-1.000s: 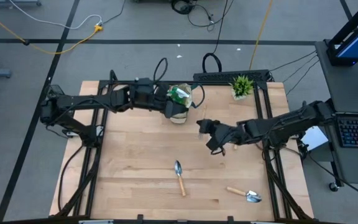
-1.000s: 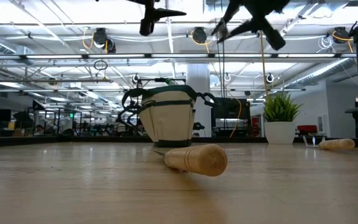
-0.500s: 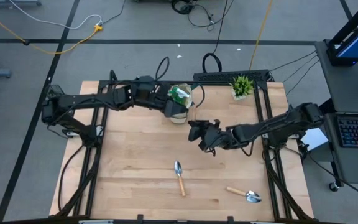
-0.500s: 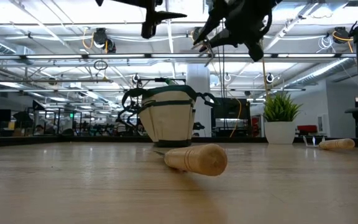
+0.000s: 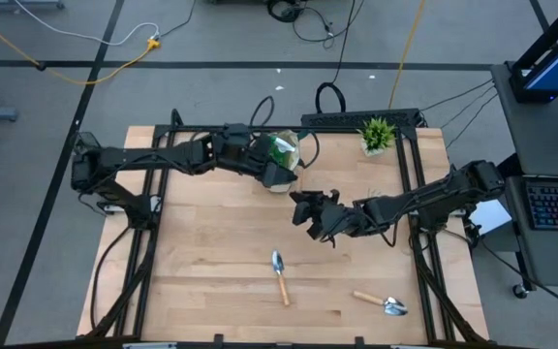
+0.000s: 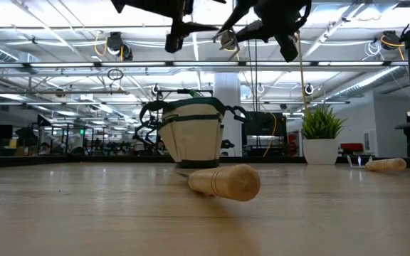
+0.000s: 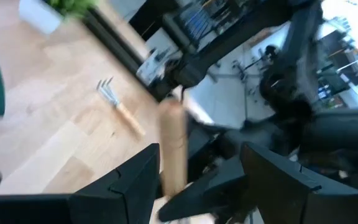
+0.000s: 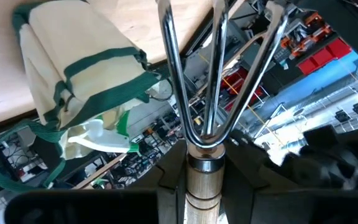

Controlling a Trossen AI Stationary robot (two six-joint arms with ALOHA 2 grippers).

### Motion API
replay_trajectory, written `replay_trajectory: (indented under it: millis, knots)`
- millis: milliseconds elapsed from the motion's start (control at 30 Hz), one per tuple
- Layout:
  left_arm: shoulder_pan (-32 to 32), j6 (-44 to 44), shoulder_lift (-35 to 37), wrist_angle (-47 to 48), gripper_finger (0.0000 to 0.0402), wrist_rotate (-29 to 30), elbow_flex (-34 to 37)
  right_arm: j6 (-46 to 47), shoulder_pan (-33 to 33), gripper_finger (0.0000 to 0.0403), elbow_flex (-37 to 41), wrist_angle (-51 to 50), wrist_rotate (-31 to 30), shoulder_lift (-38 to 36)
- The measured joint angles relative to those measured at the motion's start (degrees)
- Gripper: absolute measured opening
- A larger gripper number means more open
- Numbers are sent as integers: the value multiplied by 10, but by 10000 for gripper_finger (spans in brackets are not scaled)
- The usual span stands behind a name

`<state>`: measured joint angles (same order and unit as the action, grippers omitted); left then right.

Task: Pick & Place Garden tools in Gardening bag
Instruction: Put the bottom brown hand rake into the gardening bag

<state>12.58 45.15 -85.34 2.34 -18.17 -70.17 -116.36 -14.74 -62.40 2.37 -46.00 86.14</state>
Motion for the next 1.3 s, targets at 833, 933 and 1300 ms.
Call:
replay_trajectory:
  millis: [833, 933, 1300]
  knots:
    - [-11, 14, -62, -102, 146, -21, 1, -4, 1, 58, -2, 3, 26, -1]
    - [-11, -2, -62, -102, 77, -20, 1, -9, 1, 58, -2, 6, 26, -1]
    - [-9, -20, -62, -110, 62, -21, 1, -7, 1, 58, -2, 26, 26, -1]
